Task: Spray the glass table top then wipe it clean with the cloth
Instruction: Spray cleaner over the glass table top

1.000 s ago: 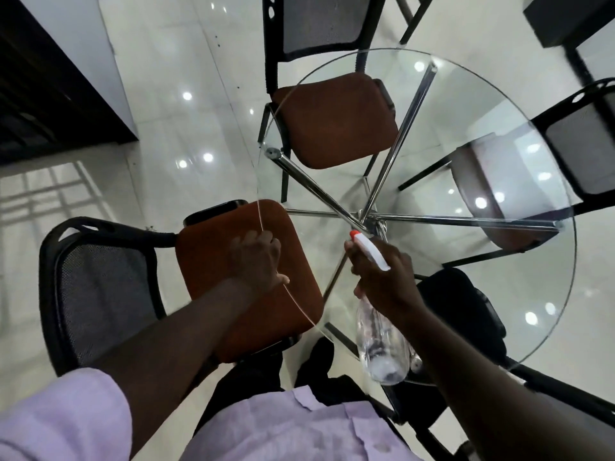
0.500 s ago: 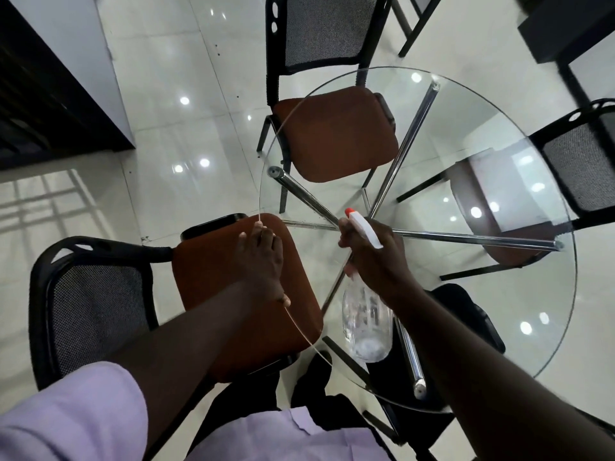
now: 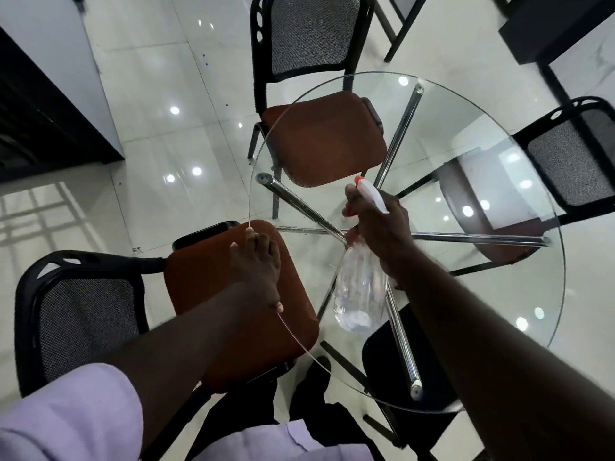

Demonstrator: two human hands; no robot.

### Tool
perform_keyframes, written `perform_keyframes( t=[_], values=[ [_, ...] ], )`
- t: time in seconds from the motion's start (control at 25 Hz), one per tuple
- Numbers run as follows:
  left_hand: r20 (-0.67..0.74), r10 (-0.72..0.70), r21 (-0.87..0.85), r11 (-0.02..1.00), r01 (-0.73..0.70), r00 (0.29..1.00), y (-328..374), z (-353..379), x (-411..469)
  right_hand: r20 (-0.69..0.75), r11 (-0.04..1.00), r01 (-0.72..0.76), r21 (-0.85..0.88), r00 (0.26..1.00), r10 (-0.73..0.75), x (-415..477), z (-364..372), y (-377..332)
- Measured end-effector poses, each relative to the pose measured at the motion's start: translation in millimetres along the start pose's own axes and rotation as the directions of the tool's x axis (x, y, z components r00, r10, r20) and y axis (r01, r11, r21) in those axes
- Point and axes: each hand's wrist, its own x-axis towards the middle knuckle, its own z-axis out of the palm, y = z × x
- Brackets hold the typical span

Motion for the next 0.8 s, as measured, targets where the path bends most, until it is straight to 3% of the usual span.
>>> perform_keyframes(
  t=[0.2,0.28,0.44,0.52,0.72,0.8],
  values=[
    [-0.013,0.015,-0.016,1.000,-0.015,1.000,-0.7,11.5,-7.3,-0.045,1.000,-0.012,0.012,0.999,0.013,-5.0,-28.4,14.9],
    [-0.131,0.075,-0.032,0.996,-0.080,0.989,-0.4,19.2,-14.5,-0.062,0.999,-0.031,0.039,0.997,0.033,-18.7,-42.2,25.7],
    [-0.368,0.407,-0.072,0.884,-0.462,0.836,5.7,58.6,-37.1,-0.124,0.996,-0.035,-0.087,0.992,0.024,-61.6,-68.6,68.9],
    [-0.413,0.481,-0.078,0.827,-0.557,0.773,13.6,85.7,-52.3,-0.100,0.995,-0.074,-0.074,0.993,0.066,-87.9,-81.6,98.9],
    [-0.428,0.485,-0.093,0.816,-0.571,0.763,36.5,108.6,-74.6,-0.041,0.975,-0.140,-0.171,0.990,0.135,-144.3,-98.6,152.7],
    [-0.443,0.481,-0.097,0.813,-0.574,0.756,41.6,104.4,-74.3,-0.033,0.977,-0.175,-0.118,0.985,0.172,-162.8,-95.4,169.0]
  ],
)
